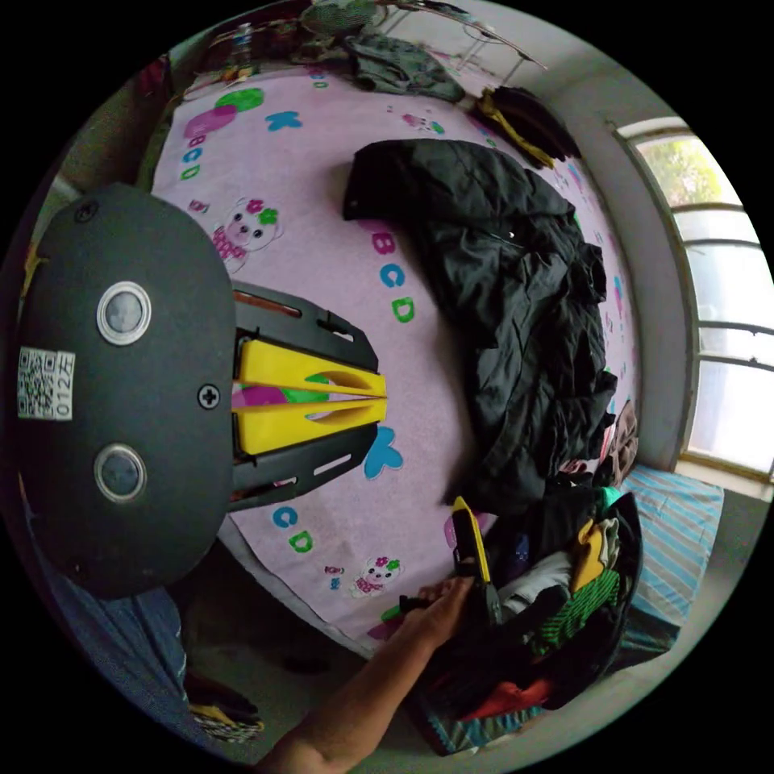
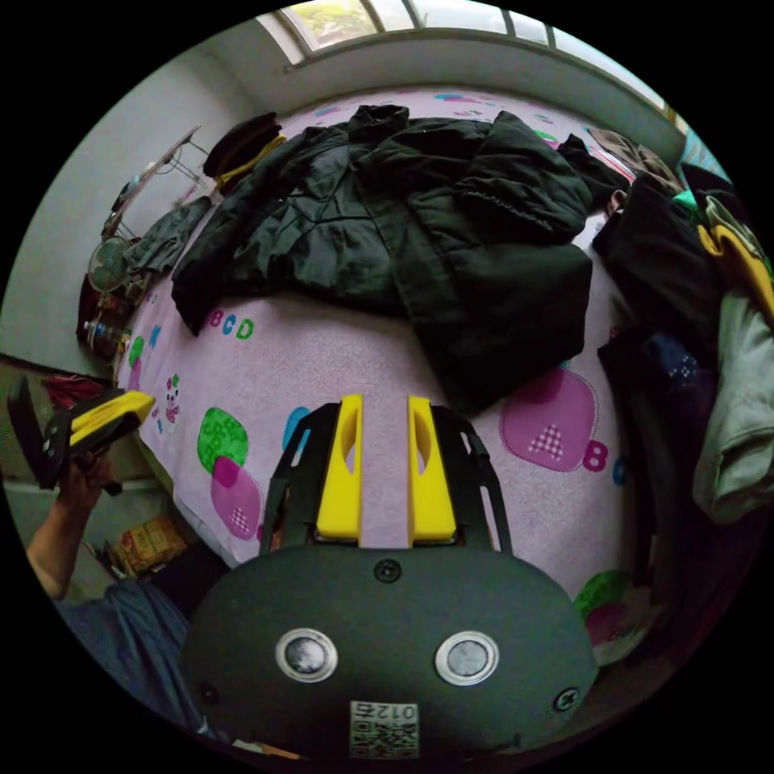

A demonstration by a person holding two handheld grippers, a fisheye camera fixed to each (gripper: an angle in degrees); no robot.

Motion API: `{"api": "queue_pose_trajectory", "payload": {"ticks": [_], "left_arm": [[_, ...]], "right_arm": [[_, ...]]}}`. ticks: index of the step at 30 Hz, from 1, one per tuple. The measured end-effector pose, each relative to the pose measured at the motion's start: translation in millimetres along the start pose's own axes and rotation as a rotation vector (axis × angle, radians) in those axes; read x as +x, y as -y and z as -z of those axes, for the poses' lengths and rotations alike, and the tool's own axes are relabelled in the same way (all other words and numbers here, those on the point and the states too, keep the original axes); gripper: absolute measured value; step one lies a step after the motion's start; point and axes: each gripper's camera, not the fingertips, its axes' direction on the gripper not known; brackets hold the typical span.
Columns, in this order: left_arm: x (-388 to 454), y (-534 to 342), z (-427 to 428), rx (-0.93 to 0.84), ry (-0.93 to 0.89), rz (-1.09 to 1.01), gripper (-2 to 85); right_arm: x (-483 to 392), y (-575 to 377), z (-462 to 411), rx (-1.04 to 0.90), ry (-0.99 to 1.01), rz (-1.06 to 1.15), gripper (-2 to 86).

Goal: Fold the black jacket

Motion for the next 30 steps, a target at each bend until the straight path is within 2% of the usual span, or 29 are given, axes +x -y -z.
{"api": "queue_pose_trajectory", "payload": {"ticks": [5,14,25,30], "left_arm": [[12,-12,36,0.030,0.062,0.032,0.7],[4,21,101,0.134,0.175,0.088,0.7],[-6,91,231,0.242,0.383,-0.003,0.7],[-16,103,279,0.357,0.376,0.019,0.7]], "right_arm": [[29,-4,-3,0.015,0.026,0.021,8.1],[55,-25,7,0.031,0.071,0.086,7.9],[46,-76,44,0.093,0.101,0.149,7.9],[31,-73,86,0.176,0.081,0.151,7.8]]}}
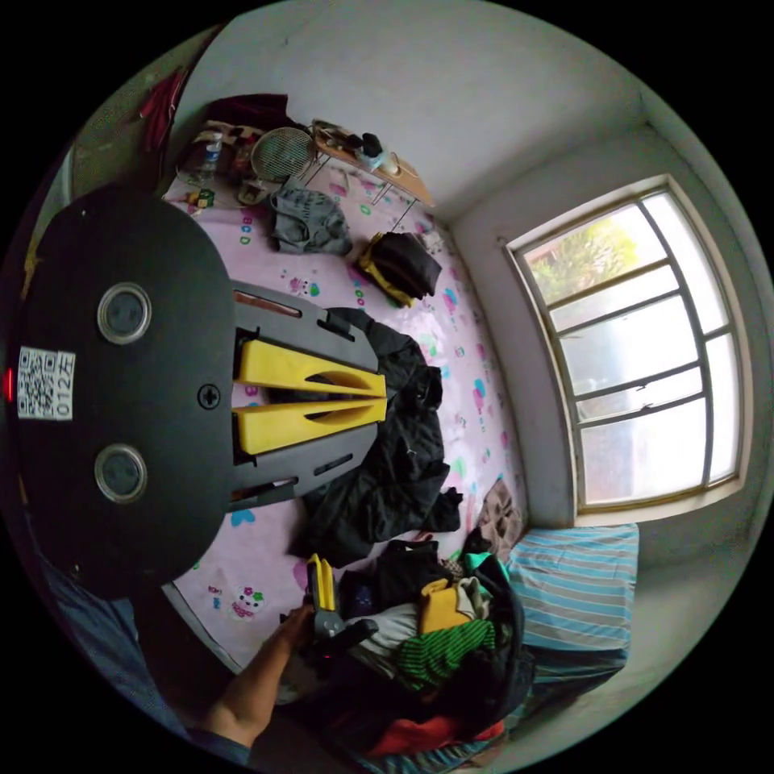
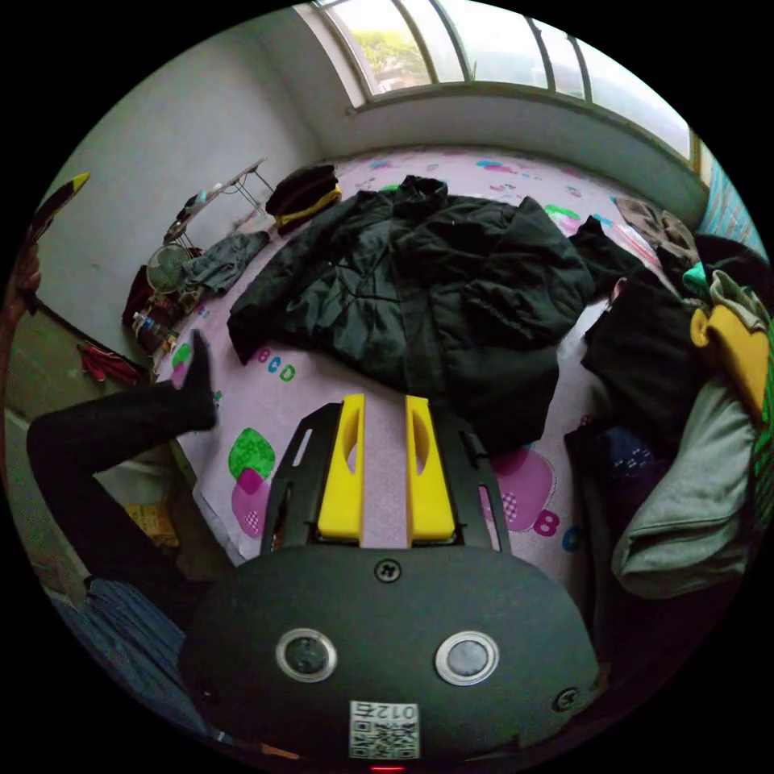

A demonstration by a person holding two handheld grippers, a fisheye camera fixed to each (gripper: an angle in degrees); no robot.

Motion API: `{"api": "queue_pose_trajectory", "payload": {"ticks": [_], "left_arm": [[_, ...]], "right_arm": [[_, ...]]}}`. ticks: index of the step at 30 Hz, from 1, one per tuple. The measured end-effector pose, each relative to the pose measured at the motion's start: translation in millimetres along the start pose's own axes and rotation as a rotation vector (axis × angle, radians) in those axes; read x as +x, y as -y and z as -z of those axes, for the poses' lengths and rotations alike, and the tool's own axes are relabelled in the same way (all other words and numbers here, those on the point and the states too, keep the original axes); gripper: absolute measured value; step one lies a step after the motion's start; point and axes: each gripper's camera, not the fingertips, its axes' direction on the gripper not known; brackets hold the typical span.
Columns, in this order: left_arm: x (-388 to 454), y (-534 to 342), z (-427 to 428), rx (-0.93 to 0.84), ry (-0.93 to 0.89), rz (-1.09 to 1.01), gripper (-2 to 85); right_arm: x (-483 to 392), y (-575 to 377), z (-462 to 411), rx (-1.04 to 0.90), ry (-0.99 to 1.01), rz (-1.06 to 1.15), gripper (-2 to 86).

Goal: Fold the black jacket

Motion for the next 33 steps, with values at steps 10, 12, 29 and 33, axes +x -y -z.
{"api": "queue_pose_trajectory", "payload": {"ticks": [10,12,29,33], "left_arm": [[-4,-2,-142,-0.084,-0.091,-0.075,0.4],[-4,-12,-222,-0.182,-0.134,-0.077,0.5],[-2,-139,-576,-0.474,-0.232,-0.113,0.5],[6,-150,-593,-0.469,-0.276,-0.125,0.5]], "right_arm": [[2,17,79,0.093,-0.072,-0.120,8.2],[10,16,82,0.107,-0.102,-0.170,8.5],[-5,153,-87,-0.077,-0.330,-0.427,8.2],[-19,184,-114,-0.144,-0.363,-0.395,8.2]]}}
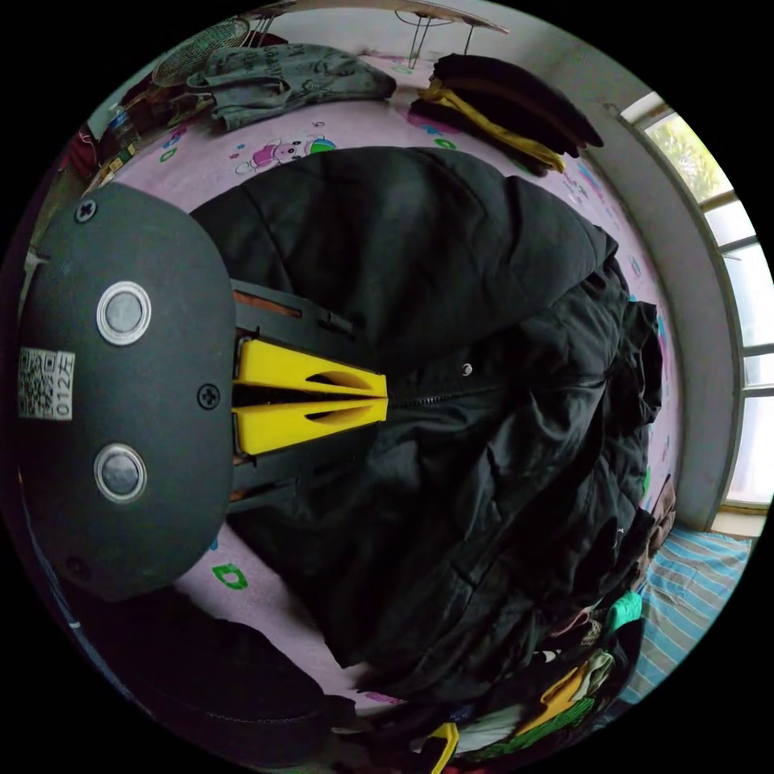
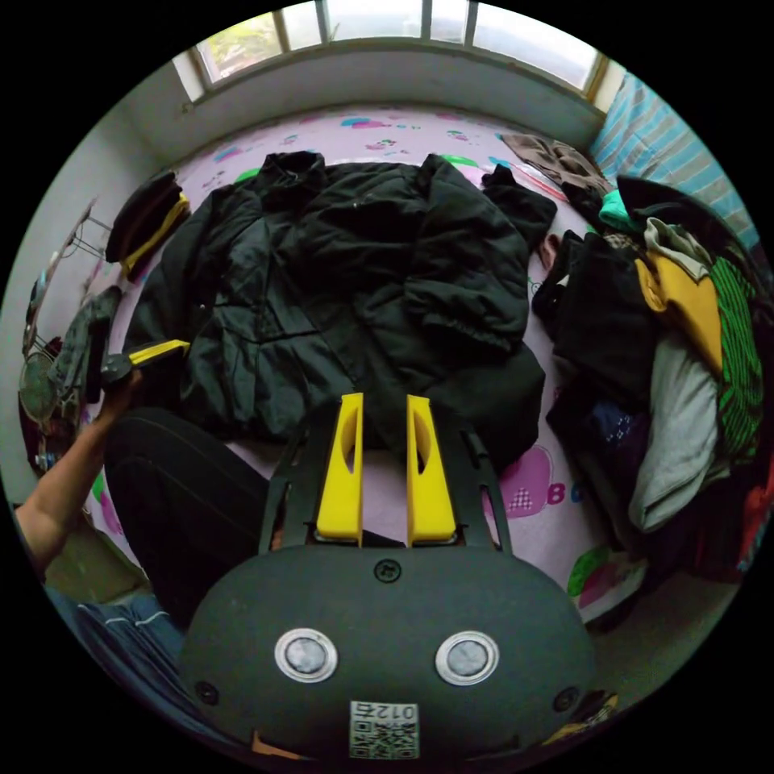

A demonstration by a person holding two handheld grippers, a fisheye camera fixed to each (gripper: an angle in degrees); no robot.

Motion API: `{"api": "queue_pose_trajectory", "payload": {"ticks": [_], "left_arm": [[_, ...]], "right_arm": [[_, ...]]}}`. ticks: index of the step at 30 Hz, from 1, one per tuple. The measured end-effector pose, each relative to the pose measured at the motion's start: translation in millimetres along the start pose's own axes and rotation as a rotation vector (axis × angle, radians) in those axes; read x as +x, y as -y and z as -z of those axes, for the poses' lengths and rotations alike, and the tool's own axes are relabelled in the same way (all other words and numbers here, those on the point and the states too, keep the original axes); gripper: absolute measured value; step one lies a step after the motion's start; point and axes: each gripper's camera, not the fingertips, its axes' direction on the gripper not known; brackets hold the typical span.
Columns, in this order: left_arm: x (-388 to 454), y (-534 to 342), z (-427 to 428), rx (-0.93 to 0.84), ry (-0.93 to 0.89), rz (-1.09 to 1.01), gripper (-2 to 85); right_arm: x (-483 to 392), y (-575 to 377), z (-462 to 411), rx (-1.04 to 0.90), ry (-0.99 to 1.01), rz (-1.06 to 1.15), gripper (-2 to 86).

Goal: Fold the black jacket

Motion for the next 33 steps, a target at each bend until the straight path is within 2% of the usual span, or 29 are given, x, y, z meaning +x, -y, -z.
{"api": "queue_pose_trajectory", "payload": {"ticks": [6,10,18,23,27,28,33], "left_arm": [[5,-2,-29,0.001,-0.063,-0.015,0.4],[23,-8,-48,0.021,-0.013,-0.052,0.1],[40,-11,-78,0.027,-0.044,-0.060,-0.1],[45,-1,-99,0.023,-0.032,-0.063,-0.2],[36,52,-123,0.003,-0.005,-0.063,-0.2],[31,74,-132,-0.003,0.019,-0.066,-0.2],[12,178,-167,-0.021,0.026,-0.098,-0.1]], "right_arm": [[-23,15,-3,-0.017,0.000,-0.026,8.3],[-31,32,-14,-0.031,-0.020,-0.025,8.4],[-61,99,-73,-0.076,-0.030,-0.008,8.4],[-59,176,-133,-0.085,-0.090,0.033,8.2],[-55,256,-191,-0.240,-0.042,0.094,6.8],[-54,283,-190,-0.147,-0.025,0.117,6.3],[-39,418,-221,-0.231,0.130,0.155,4.2]]}}
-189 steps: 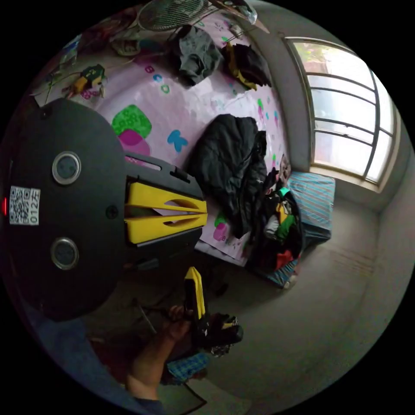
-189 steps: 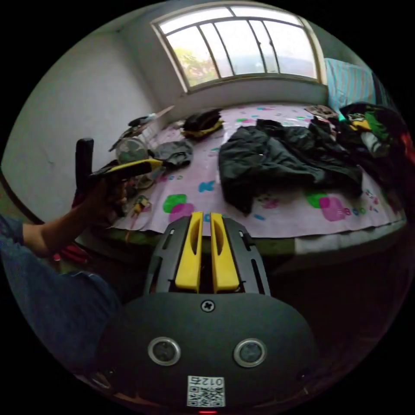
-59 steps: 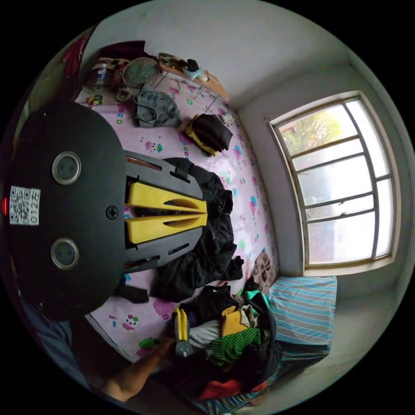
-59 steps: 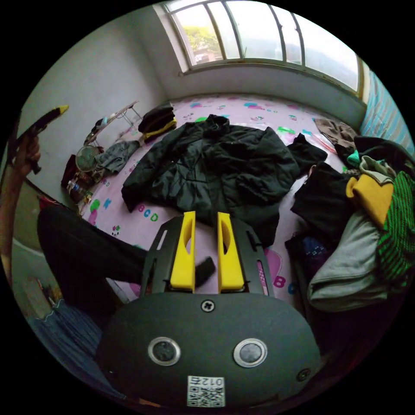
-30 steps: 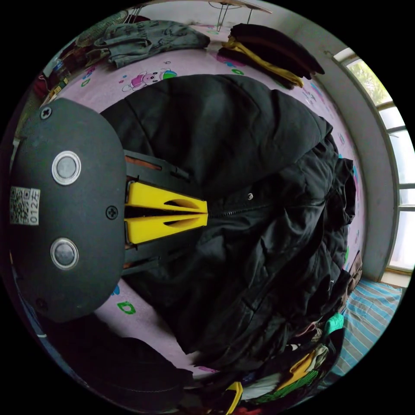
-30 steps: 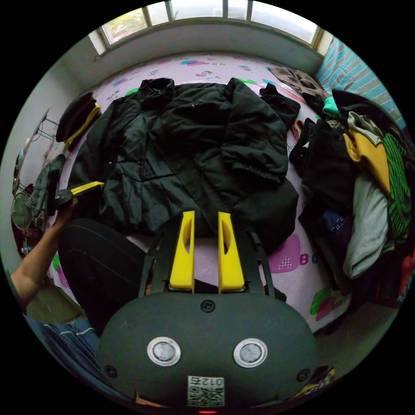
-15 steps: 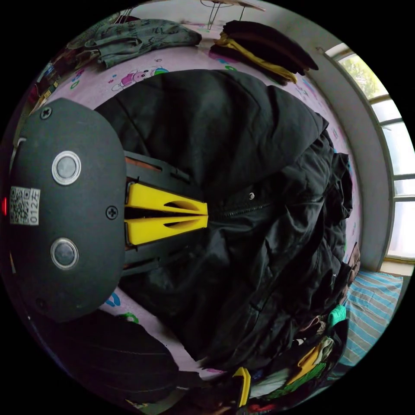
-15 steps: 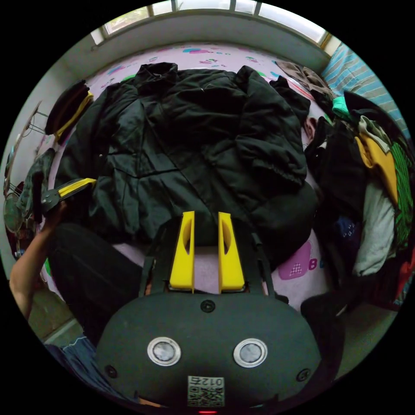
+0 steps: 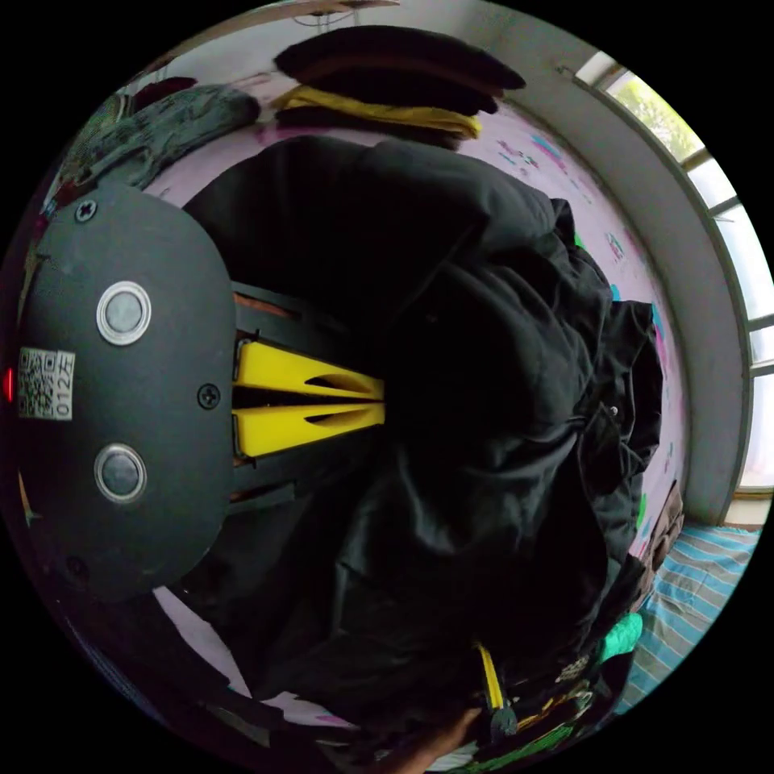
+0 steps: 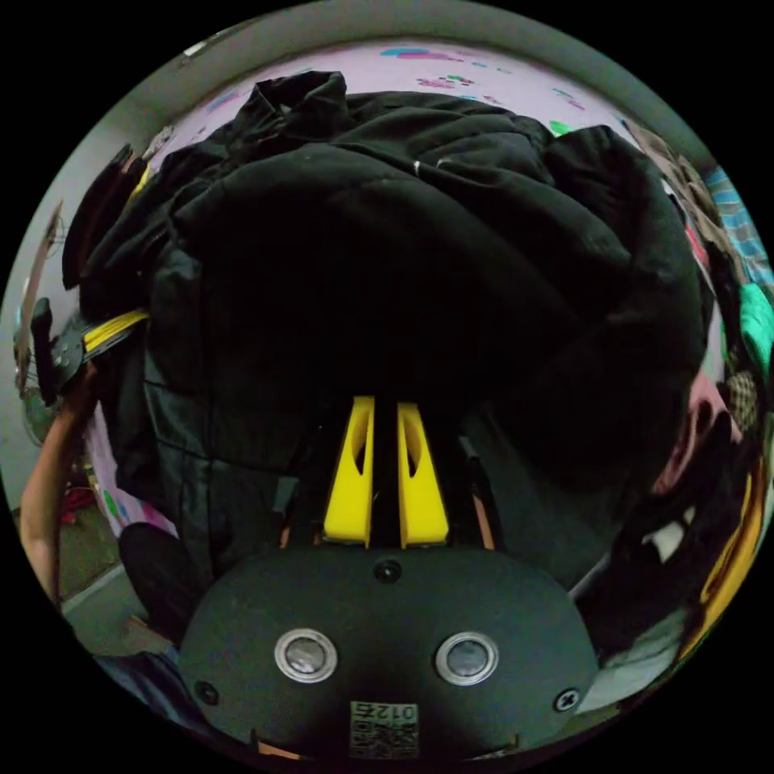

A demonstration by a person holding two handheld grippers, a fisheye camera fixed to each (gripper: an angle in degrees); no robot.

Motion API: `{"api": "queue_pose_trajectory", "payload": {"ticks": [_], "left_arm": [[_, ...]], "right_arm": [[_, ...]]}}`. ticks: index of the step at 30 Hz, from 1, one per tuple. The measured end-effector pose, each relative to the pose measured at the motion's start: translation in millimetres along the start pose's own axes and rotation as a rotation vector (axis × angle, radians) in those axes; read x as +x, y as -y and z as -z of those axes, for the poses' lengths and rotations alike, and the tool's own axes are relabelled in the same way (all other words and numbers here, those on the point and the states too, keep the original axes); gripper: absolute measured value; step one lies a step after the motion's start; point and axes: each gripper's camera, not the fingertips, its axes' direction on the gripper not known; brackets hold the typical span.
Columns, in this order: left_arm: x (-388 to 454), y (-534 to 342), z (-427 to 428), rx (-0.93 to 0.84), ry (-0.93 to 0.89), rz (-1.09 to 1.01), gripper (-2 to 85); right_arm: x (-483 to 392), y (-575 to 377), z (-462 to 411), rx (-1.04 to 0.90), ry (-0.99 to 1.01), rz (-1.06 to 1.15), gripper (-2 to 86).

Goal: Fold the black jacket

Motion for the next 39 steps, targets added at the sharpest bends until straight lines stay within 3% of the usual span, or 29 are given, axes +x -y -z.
{"api": "queue_pose_trajectory", "payload": {"ticks": [7,11,19,25,31,35,39], "left_arm": [[-24,122,-22,0.031,-0.026,0.104,0.4],[-27,150,-26,0.026,-0.028,0.138,0.5],[-35,180,-18,-0.096,0.001,0.254,0.6],[-9,177,-24,-0.248,0.065,0.441,0.6],[14,151,-76,-0.318,0.031,0.597,0.6],[13,148,-108,-0.311,0.029,0.559,0.6],[-10,150,-119,-0.269,-0.072,0.471,0.4]], "right_arm": [[37,177,13,0.099,-0.012,-0.047,1.3],[37,278,19,0.154,-0.109,0.008,0.4],[76,437,60,0.224,-0.110,0.039,0.2],[64,385,73,0.093,0.029,0.225,9.2],[44,305,20,-0.031,-0.053,0.231,14.2],[6,316,-7,-0.090,-0.225,0.214,16.4],[-6,341,-10,-0.091,-0.186,0.091,16.6]]}}
